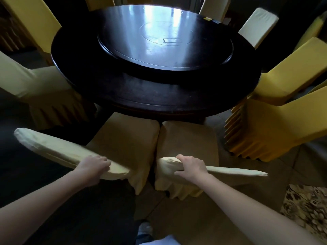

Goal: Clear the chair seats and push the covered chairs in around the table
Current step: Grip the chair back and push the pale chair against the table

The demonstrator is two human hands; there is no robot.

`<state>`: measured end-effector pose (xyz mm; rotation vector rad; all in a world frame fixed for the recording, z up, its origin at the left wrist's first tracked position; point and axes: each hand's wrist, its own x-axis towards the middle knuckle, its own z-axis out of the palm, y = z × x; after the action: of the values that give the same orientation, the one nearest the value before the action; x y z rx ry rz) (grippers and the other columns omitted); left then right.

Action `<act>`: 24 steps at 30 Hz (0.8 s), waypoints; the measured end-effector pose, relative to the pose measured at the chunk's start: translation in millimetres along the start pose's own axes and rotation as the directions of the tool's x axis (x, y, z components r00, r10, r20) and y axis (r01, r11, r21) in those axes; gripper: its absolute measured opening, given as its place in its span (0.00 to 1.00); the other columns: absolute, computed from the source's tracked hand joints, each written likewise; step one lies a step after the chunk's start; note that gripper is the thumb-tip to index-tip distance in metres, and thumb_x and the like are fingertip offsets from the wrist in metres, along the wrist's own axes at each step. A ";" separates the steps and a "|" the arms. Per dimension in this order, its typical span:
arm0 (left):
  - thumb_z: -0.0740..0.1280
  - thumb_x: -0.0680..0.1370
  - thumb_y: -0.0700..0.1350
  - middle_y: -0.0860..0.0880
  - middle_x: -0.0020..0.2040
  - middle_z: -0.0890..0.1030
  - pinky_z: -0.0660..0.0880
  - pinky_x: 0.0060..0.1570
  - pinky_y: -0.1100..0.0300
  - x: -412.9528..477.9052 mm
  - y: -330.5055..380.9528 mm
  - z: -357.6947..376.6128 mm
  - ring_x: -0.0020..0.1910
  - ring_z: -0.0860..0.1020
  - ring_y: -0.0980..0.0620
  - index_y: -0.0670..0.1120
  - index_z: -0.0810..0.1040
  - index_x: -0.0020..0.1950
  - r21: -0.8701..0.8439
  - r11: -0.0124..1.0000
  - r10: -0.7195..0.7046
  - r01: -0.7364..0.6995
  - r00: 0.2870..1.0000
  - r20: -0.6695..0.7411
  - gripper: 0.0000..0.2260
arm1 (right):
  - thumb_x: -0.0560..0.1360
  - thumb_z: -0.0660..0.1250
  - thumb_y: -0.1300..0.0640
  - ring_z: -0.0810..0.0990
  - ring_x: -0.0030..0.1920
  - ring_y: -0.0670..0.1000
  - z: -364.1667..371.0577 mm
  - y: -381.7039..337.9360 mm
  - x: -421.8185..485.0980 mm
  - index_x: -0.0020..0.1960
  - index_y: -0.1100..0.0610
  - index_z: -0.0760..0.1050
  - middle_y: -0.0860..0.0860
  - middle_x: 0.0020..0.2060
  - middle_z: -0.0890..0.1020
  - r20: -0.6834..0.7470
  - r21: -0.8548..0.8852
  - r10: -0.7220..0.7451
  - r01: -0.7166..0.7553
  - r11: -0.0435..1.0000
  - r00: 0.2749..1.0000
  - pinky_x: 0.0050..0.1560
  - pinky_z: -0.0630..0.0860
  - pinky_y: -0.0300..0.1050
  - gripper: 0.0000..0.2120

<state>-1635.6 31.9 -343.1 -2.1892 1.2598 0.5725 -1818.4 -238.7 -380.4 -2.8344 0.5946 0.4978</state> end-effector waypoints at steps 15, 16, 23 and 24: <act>0.64 0.76 0.36 0.49 0.52 0.81 0.76 0.47 0.59 14.2 24.7 14.7 0.51 0.80 0.50 0.46 0.78 0.57 0.037 0.999 -0.014 0.021 0.984 -0.180 0.12 | 0.74 0.69 0.46 0.78 0.55 0.55 1.0 -29.8 16.6 0.57 0.50 0.73 0.50 0.54 0.81 0.030 -0.051 0.089 -0.088 0.995 0.996 0.49 0.73 0.47 0.15; 0.64 0.76 0.35 0.48 0.51 0.82 0.76 0.46 0.59 14.6 29.0 11.6 0.50 0.81 0.50 0.46 0.79 0.56 0.044 0.999 0.005 0.003 0.983 -0.185 0.11 | 0.74 0.69 0.47 0.78 0.54 0.55 0.6 -28.1 14.6 0.58 0.51 0.73 0.50 0.54 0.81 0.039 -0.046 0.094 -0.092 0.995 0.995 0.50 0.73 0.47 0.15; 0.61 0.77 0.34 0.45 0.45 0.82 0.74 0.37 0.57 20.9 66.7 -7.1 0.45 0.82 0.47 0.41 0.80 0.52 0.147 0.976 0.193 -0.159 0.947 -0.258 0.09 | 0.74 0.68 0.47 0.78 0.55 0.55 4.8 -26.4 1.6 0.60 0.51 0.73 0.50 0.55 0.81 0.082 -0.060 0.047 -0.042 0.997 0.995 0.50 0.74 0.47 0.17; 0.61 0.77 0.34 0.45 0.46 0.82 0.75 0.38 0.57 21.4 70.8 -6.7 0.45 0.82 0.47 0.41 0.79 0.53 0.154 0.972 0.216 -0.180 0.941 -0.261 0.09 | 0.75 0.68 0.47 0.78 0.55 0.55 5.8 -28.3 0.5 0.60 0.52 0.73 0.50 0.55 0.80 0.085 -0.058 0.040 -0.035 0.998 0.996 0.50 0.73 0.47 0.17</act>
<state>-1687.1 -15.5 -368.1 -2.0999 1.6300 0.2563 -1807.7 -211.9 -382.4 -2.8423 0.6281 0.6498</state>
